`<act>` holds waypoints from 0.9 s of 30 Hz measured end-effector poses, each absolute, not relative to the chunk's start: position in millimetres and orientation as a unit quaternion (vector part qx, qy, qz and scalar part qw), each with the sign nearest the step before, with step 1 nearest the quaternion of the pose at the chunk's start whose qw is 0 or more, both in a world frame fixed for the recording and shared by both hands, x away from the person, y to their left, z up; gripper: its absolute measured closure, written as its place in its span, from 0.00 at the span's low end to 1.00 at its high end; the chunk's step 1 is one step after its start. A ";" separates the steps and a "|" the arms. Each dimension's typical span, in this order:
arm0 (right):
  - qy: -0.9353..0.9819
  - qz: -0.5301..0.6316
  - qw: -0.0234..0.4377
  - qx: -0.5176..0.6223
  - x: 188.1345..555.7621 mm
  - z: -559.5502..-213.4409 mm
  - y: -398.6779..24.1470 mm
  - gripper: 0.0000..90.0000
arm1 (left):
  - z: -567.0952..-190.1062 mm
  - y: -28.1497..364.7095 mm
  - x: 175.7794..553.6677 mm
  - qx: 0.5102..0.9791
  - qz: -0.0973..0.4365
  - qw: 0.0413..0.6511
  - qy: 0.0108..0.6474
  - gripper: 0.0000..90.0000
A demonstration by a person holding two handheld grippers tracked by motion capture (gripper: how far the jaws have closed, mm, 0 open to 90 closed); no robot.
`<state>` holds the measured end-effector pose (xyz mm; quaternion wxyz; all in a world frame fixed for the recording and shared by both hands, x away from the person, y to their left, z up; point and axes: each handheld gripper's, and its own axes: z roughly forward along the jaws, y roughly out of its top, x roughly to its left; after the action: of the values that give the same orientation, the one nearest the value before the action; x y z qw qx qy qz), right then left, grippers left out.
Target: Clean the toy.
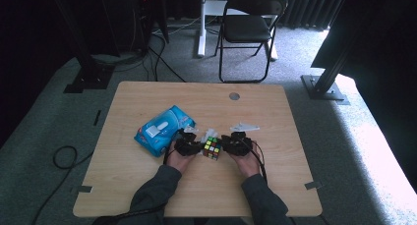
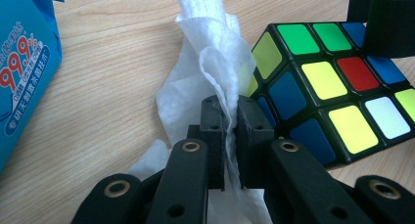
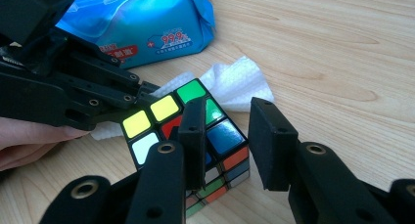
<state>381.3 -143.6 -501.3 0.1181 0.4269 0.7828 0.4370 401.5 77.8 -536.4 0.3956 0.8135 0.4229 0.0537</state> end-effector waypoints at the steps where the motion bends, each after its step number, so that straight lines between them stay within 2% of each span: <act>1: 0.783 0.437 0.119 0.427 381.3 -501.3 -143.6 0.76 | -535.5 77.8 401.0 0.813 0.056 0.397 0.422 0.92; 13: 0.783 0.437 0.120 0.426 381.1 -501.4 -143.5 0.76 | -503.6 86.7 393.7 0.791 0.079 0.444 0.414 0.92; 17: 0.782 0.438 0.118 0.427 381.5 -501.4 -143.9 0.76 | -496.1 88.5 390.1 0.785 0.063 0.460 0.410 0.92; 27: 0.782 0.438 0.117 0.427 381.4 -501.4 -144.0 0.76 | -509.1 86.8 391.4 0.790 0.053 0.444 0.420 0.92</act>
<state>381.4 -144.0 -501.4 0.1171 0.4273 0.7825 0.4376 391.4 86.8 -509.1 0.4443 0.7898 0.4195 0.0531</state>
